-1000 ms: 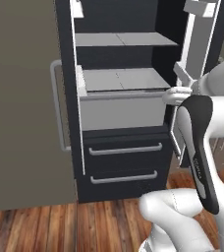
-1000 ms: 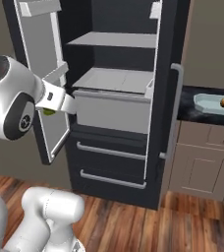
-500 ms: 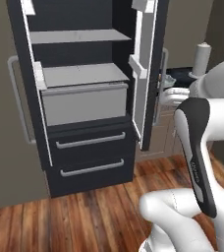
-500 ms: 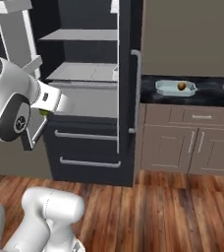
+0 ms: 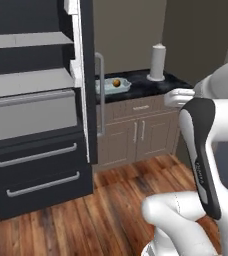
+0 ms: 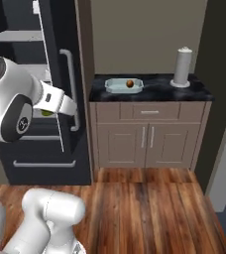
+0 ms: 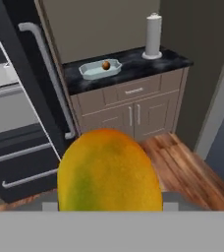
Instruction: Pick the mango and orange from the fridge and place them inside the tupperware on the counter.
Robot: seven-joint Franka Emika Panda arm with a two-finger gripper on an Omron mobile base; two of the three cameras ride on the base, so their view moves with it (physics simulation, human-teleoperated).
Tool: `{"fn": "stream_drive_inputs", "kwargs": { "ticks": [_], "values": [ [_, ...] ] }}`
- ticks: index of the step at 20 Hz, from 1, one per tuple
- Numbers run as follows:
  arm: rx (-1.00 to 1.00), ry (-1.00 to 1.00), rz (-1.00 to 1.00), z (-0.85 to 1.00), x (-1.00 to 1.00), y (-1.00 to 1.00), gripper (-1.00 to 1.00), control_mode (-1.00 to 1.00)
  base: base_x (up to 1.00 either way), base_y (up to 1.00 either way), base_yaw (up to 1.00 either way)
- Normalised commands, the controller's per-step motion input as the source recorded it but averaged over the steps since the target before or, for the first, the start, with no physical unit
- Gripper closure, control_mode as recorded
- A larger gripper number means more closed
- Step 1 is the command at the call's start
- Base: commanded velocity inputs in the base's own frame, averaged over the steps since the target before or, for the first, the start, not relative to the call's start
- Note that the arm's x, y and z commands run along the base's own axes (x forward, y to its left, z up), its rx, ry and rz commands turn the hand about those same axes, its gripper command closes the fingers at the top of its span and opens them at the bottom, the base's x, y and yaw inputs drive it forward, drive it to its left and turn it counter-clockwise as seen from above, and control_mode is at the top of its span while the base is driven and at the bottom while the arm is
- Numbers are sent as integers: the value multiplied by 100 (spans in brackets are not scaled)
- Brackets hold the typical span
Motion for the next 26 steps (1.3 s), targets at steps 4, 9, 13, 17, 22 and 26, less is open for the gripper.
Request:
{"fn": "stream_drive_inputs", "kwargs": {
  "ticks": [4,9,13,17,22,26],
  "values": [
    [0,0,0,0,0,0,100,100,33,-72,-2],
    [0,0,0,0,0,0,100,100,47,-55,0],
    [0,0,0,0,0,0,100,100,46,-44,0],
    [0,0,0,0,0,0,100,100,43,-44,0],
    [0,0,0,0,0,0,100,100,44,-44,0],
    [0,0,0,0,0,0,100,100,46,-41,0]
  ]
}}
